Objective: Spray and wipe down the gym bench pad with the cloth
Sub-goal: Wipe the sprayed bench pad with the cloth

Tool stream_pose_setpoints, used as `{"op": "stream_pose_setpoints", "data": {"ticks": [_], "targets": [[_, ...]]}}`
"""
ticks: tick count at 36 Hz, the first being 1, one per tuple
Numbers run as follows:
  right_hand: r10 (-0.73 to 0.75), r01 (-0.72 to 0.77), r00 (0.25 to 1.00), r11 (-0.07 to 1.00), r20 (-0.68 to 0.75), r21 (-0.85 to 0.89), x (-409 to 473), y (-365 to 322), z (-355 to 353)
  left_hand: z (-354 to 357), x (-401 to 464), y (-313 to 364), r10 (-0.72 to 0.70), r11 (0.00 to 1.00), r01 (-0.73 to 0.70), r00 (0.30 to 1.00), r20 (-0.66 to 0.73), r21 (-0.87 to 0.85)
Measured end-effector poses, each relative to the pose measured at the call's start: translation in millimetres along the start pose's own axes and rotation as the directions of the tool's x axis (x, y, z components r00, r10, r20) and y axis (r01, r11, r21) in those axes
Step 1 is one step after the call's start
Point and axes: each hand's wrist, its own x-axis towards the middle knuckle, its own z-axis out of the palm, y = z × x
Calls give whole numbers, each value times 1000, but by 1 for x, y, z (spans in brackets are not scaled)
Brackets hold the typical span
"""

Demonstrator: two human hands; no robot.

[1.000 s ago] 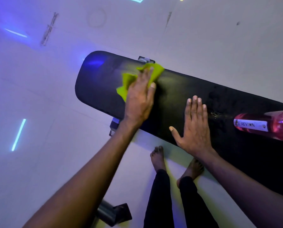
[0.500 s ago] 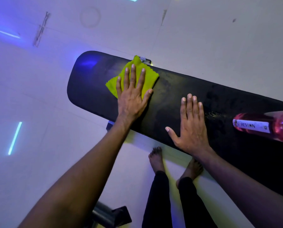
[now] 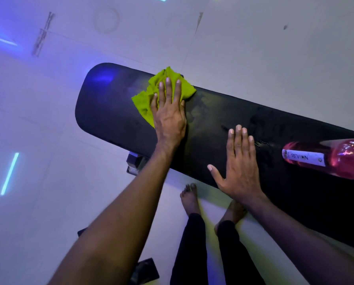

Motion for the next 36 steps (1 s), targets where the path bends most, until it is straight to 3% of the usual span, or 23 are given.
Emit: {"op": "stream_pose_setpoints", "data": {"ticks": [3,7,11,16,22,25,29,34,36], "targets": [[51,-50,999,999,-8,7,-21,11,0,-2,-4,28,21,998,-19,999,47,-56],[78,-78,997,997,-9,7,-50,26,2,8,-42,89,342,936,-330,935,96,-126],[102,-102,995,995,-11,14,-73,41,6,20,-56,113,511,859,-508,850,126,-54],[93,-93,996,996,-17,14,-89,60,9,17,-36,84,386,920,-390,918,89,41],[112,-112,994,993,-17,28,-98,66,7,17,-46,140,191,981,-192,978,85,2],[124,-123,992,992,-21,31,-105,68,7,21,-58,147,314,948,-319,941,128,17],[113,-113,993,993,-15,20,-117,74,6,28,-98,132,569,818,-576,809,147,6],[97,-97,995,995,3,7,-123,81,1,25,-136,77,680,715,-697,710,181,49],[92,-92,996,996,13,-4,-125,83,0,19,-136,56,640,748,-659,747,177,78]]}}
